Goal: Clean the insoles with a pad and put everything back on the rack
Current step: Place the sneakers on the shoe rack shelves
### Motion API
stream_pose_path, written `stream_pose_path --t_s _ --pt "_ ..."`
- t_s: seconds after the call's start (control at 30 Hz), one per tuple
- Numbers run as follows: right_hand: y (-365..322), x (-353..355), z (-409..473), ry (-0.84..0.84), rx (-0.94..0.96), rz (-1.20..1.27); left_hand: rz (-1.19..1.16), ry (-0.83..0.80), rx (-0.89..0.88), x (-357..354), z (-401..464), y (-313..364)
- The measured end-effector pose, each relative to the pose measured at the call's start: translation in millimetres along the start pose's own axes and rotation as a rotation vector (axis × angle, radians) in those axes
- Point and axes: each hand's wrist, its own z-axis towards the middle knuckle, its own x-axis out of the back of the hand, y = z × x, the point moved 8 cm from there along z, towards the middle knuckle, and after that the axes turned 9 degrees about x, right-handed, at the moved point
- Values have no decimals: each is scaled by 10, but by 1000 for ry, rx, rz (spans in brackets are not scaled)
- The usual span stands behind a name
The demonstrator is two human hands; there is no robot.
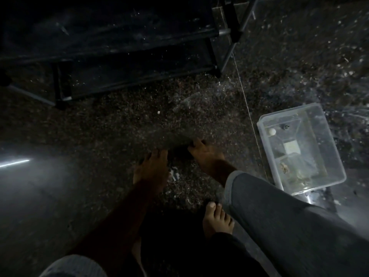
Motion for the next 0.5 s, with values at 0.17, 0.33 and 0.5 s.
stream_pose_path --t_s 0.17,0.33,0.5 --pt "132 -65 -64 6 -32 69 21 -49 -20 23 0 16" --pt "476 252 -410 171 -96 104 83 -73 -71 282 33 457" --pt "1032 709 -878 391 -193 163 107 -1 -183 676 2 1245"
